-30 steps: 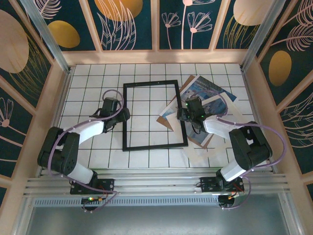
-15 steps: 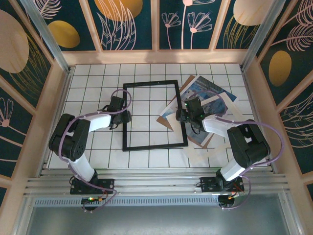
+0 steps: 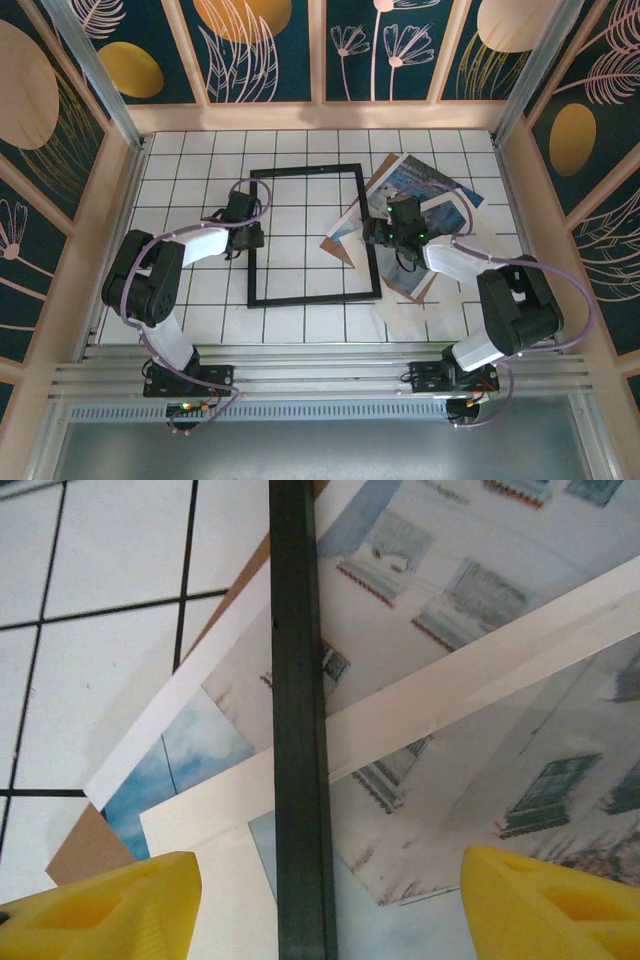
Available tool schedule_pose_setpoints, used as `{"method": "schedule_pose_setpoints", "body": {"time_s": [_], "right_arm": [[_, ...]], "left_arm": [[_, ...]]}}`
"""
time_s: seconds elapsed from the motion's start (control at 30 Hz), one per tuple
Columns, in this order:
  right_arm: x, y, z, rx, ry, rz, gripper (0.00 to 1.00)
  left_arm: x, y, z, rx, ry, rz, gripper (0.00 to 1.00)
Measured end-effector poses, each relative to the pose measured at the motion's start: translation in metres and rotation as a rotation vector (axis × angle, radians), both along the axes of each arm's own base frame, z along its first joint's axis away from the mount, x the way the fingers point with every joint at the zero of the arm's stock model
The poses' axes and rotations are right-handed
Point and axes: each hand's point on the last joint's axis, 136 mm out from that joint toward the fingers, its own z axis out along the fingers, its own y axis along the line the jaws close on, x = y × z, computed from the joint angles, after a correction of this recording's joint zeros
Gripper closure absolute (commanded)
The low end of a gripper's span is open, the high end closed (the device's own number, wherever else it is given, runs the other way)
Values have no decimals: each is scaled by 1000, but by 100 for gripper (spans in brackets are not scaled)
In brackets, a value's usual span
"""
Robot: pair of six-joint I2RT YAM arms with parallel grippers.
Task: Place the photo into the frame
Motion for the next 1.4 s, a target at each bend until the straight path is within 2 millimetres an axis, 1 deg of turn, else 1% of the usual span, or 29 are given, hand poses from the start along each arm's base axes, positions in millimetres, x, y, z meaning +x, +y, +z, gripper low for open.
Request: {"method": "schedule_pose_setpoints", "body": {"time_s": [0.1, 0.2, 0.3, 0.4, 0.53, 0.6, 0.7, 0.77, 0.87, 1.0, 1.1, 1.2, 1.23, 1.3, 1.33, 1.4], "right_arm": [[4, -8, 14, 13, -33, -17, 30], [7, -16, 22, 29, -50, -27, 30], [8, -20, 23, 38, -45, -26, 30], [8, -20, 23, 46, -41, -10, 30], [6, -16, 23, 62, -36, 18, 30], [5, -14, 22, 69, -32, 31, 30], [4, -13, 19, 78, -17, 40, 30], [4, -12, 15, 79, -4, 43, 30], [3, -13, 14, 82, 2, 44, 30], [4, -16, 13, 81, 5, 36, 30], [4, -18, 12, 74, 9, 26, 29], [5, -24, 11, 71, 13, 3, 27], [6, -27, 11, 68, 13, -9, 26], [7, -35, 8, 64, 17, -36, 24], [6, -40, 6, 59, 22, -52, 23], [6, -51, 1, 50, 37, -94, 21]], "left_arm": [[1, 6, 11, 43, -4, -6, 80], [10, 15, 30, 86, -33, -8, 79], [18, 31, 43, 130, -49, -3, 78], [23, 54, 48, 165, -49, 9, 78], [25, 82, 48, 211, -35, 13, 78], [26, 90, 48, 232, -34, 4, 78], [33, 95, 44, 262, -32, -32, 78], [39, 97, 36, 285, -27, -64, 78], [43, 100, 24, 312, -9, -97, 77], [50, 112, 14, 358, 16, -107, 73], [58, 120, 12, 386, 20, -100, 67], [61, 123, 13, 390, 13, -93, 56], [63, 123, 14, 386, 7, -90, 51], [66, 121, 15, 373, -11, -80, 46], [68, 120, 16, 362, -20, -73, 42], [71, 117, 18, 335, -39, -60, 38]]}}
